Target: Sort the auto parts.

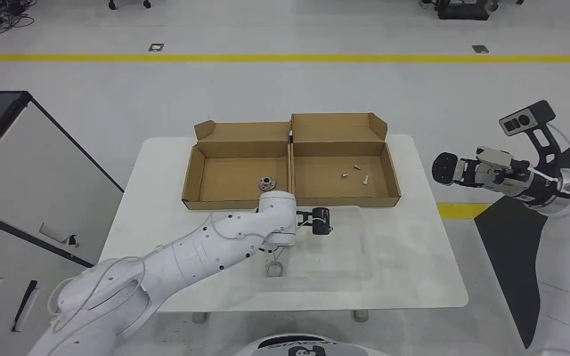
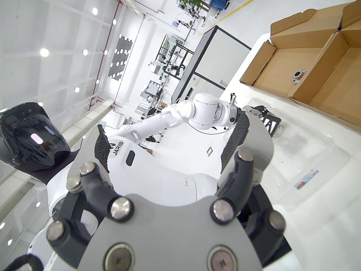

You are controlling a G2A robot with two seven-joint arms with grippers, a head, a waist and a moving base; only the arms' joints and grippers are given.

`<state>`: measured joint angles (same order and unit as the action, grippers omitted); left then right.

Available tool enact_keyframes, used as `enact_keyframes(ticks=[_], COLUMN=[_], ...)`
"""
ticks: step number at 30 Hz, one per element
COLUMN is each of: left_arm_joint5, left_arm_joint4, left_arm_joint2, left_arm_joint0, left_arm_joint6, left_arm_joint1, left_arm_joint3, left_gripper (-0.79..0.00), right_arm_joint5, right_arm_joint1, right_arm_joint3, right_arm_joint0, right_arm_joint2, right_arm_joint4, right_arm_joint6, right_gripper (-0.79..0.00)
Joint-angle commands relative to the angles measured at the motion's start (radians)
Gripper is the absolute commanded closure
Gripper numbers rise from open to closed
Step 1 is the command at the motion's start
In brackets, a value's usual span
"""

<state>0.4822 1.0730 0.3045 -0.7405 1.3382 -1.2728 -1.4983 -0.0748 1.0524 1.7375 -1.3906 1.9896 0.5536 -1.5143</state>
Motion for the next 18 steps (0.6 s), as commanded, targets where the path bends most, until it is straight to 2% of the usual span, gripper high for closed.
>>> enact_keyframes(ticks=[1,18], left_arm_joint5=[0.002,-0.013], left_arm_joint4=[-0.009,-0.171], left_arm_joint2=[-0.001,-0.067], left_arm_joint0=[0.0,0.054], left_arm_joint6=[-0.003,0.013], left_arm_joint1=[-0.003,0.007], left_arm_joint3=[0.005,0.018], left_gripper=[-0.299,-0.339], right_arm_joint5=[0.0,0.0], right_arm_joint1=[0.0,0.0], right_arm_joint3=[0.0,0.0], right_arm_joint0=[0.0,0.0], right_arm_joint2=[0.0,0.0], right_arm_joint4=[0.0,0.0], right_arm_joint6=[0.0,0.0], right_gripper=[-0.785,-0.785])
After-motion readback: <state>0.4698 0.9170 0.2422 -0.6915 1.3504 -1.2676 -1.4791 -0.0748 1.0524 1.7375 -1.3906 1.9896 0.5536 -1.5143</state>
